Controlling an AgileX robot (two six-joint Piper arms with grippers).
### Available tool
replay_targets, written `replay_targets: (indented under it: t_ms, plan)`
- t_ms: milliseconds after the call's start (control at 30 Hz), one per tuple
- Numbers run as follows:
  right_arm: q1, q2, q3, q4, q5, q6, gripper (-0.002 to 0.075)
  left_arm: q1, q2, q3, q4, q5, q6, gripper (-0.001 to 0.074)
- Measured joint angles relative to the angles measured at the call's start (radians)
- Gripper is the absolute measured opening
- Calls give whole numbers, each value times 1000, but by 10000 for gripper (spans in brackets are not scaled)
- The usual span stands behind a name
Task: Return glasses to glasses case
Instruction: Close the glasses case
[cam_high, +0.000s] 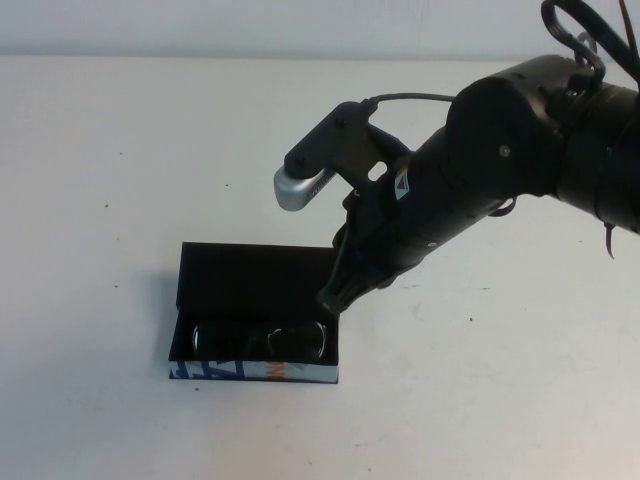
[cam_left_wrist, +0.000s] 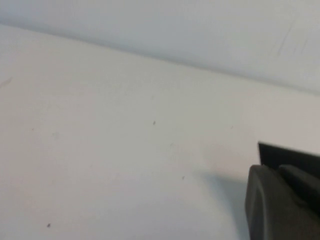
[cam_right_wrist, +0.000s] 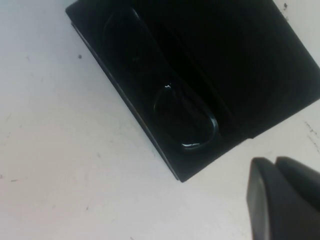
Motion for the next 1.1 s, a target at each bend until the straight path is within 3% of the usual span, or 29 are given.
replay_targets:
  t_ms: [267,467,633,800,1100]
  plan:
    - [0,0,0,42,-1,0,-11,0,2,0,-29,-134,-132,0]
    - [0,4,0,70,5,0,-11,-29,208,-173,-47,96,-209,0]
    - [0,8,0,76,42,0,-11,-127,474,-387,-113,352,-13,0]
    - [0,8,0,83,64,2,-11,-191,707,-523,-374,519,317,-1]
    - [0,8,0,93,52,46,-11,-198,1014,-549,-825,523,870,-1]
